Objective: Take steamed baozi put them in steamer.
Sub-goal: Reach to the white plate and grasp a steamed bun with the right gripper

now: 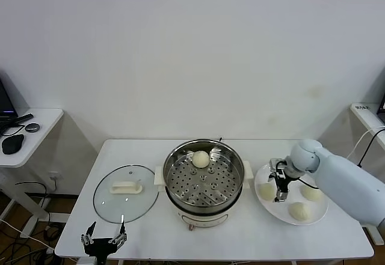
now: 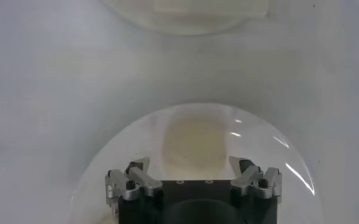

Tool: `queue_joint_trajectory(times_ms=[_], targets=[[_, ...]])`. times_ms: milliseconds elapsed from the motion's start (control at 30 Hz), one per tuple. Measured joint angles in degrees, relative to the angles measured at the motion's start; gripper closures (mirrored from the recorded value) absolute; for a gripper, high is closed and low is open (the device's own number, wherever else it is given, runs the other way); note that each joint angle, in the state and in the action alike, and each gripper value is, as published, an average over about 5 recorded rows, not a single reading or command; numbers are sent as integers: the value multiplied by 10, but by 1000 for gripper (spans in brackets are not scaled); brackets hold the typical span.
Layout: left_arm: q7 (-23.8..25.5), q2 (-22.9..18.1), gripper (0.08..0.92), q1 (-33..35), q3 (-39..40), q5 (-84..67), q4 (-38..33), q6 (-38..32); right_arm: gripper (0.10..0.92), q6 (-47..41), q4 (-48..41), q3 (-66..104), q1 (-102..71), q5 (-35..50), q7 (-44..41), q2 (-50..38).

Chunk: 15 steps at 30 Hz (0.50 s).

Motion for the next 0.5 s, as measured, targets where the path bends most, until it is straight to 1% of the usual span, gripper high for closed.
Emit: queue_joint_trajectory(times_ms=[500], targets=[[-1,0,177,-5,1,0,11,0,211,4,-20,10,-9,-12,5,18]])
